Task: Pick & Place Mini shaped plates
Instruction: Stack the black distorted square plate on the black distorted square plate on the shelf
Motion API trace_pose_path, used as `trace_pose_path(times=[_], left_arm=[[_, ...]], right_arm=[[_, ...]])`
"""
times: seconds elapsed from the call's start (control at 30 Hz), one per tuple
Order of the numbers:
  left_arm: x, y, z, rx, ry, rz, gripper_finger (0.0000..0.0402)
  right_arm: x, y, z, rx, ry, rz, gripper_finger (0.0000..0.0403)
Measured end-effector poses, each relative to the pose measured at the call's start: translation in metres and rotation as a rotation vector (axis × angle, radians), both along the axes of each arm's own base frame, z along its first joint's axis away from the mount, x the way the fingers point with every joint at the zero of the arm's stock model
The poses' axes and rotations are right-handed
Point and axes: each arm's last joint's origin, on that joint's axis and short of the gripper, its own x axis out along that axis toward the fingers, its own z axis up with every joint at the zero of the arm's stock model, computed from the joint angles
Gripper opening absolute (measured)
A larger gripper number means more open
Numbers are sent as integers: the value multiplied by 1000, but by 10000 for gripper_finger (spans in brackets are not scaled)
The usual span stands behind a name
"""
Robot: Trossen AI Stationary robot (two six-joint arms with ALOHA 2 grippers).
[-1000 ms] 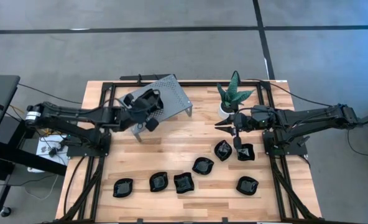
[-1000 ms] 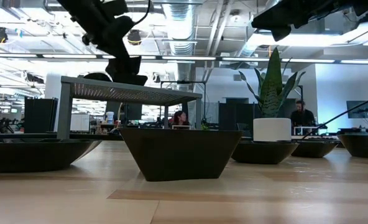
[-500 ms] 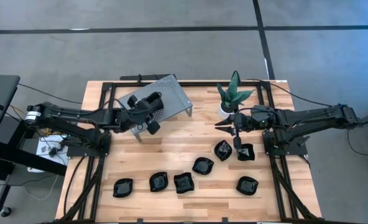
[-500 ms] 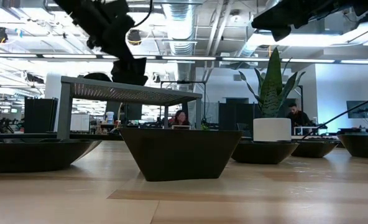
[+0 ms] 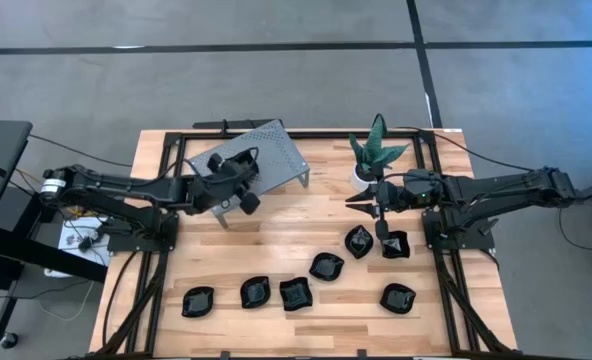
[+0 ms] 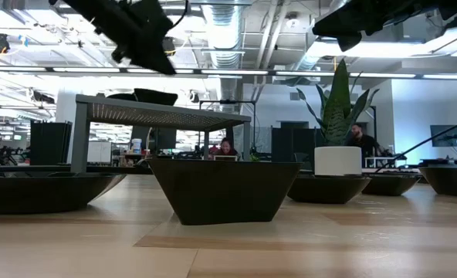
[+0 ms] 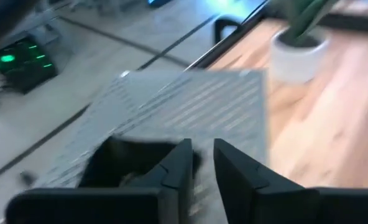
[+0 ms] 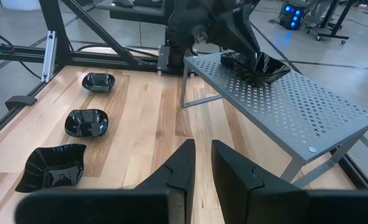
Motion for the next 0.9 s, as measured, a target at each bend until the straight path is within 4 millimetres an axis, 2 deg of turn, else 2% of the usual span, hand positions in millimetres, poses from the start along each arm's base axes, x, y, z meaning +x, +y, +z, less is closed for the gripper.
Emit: trace_pose_path(times=[0.07,0.17,0.23,0.33,0.43,0.57,0.7,0.9], left_arm=[[4,-6,5,-31,-79,-59,79],[11,-24,15,-136,-221,-238,84],[16,-42,19,-211,-293,-398,83],[24,-77,15,-268,-329,-604,77],[34,-113,-5,-285,-298,-722,73],[50,-151,-43,-290,-269,-790,77],[66,-170,-79,-342,-265,-796,93],[86,-193,-126,-422,-127,-865,126]], right_arm=[[0,0,0,0,0,0,48],[0,0,0,0,0,0,48],[0,0,0,0,0,0,48],[0,0,0,1,1,0,48],[0,0,0,1,2,0,48],[0,0,0,2,2,-1,48],[0,0,0,2,2,0,48],[0,0,0,2,2,0,48]])
